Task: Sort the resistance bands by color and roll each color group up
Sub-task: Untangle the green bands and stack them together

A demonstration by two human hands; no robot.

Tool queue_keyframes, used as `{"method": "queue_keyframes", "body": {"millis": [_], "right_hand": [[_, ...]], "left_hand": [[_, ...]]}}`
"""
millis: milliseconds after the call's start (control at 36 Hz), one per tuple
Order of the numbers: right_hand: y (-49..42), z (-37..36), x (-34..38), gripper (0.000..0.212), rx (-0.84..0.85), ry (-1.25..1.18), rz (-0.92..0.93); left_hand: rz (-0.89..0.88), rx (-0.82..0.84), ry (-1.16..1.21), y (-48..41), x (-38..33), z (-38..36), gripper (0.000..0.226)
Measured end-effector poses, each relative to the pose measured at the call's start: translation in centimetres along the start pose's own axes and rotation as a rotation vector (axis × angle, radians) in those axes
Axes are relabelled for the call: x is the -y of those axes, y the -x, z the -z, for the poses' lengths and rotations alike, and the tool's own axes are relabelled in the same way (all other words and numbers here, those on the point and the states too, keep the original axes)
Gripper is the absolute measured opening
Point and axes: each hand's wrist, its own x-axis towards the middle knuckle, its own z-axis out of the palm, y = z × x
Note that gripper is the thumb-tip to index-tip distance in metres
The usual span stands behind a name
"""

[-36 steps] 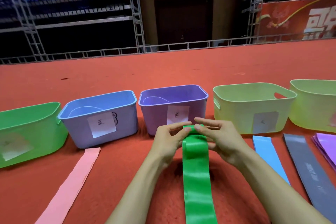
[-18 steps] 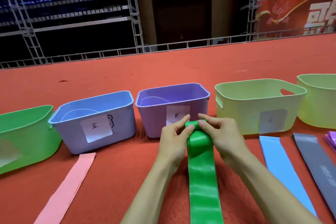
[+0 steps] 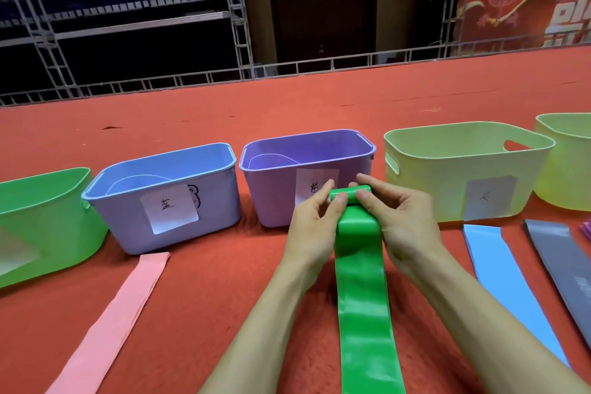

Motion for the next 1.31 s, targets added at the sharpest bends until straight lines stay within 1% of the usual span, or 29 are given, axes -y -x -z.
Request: {"method": "queue_keyframes", "body": {"millis": [111, 278, 389, 528, 639, 750, 917, 1028, 1111, 1306], "right_hand": [[0.0, 0.1, 0.1, 0.027, 0.018, -0.026, -0.006], [0.1, 0.1, 0.1, 0.030, 0.034, -0.050, -0.025], [0.1, 0.2, 0.1, 0.033, 0.043, -0.096, -0.062], [0.1, 0.2, 0.4, 0.034, 0.052, -0.136, -0.119], [0.1, 0.2, 0.7, 0.043, 0.058, -0.150, -0.171], [0.2, 0.4, 0.9, 0.035, 0.080, -0.154, -0.208], [0.4, 0.2, 1.0, 0.033, 0.100, -0.103, -0.208], [0.3, 0.1, 0.9, 0.031, 0.069, -0.028, -0.182], [0.2, 0.0, 0.7, 0.033, 0.040, 0.020, -0.156], [0.0, 0.0, 0.2, 0.035, 0.040, 0.089, -0.119]], "left_hand": [[-0.005, 0.038, -0.023, -0.1, -0.2, 0.2, 0.036], [-0.044, 0.008, -0.020, 0.0, -0.1, 0.4, 0.038], [-0.038, -0.018, 0.003, 0.2, -0.3, 0.5, 0.037], [-0.029, 0.001, 0.061, 0.3, -0.5, 0.8, 0.035], [-0.043, 0.025, 0.101, 0.3, -0.5, 0.9, 0.034], [-0.048, 0.052, 0.135, 0.4, -0.7, 1.0, 0.035], [-0.048, 0.052, 0.176, 0.5, -0.9, 1.1, 0.036], [-0.066, 0.061, 0.151, 0.5, -0.9, 1.1, 0.043], [-0.088, 0.069, 0.119, 0.7, -1.1, 1.1, 0.045], [-0.096, 0.057, 0.100, 0.8, -1.3, 1.1, 0.047]]}}
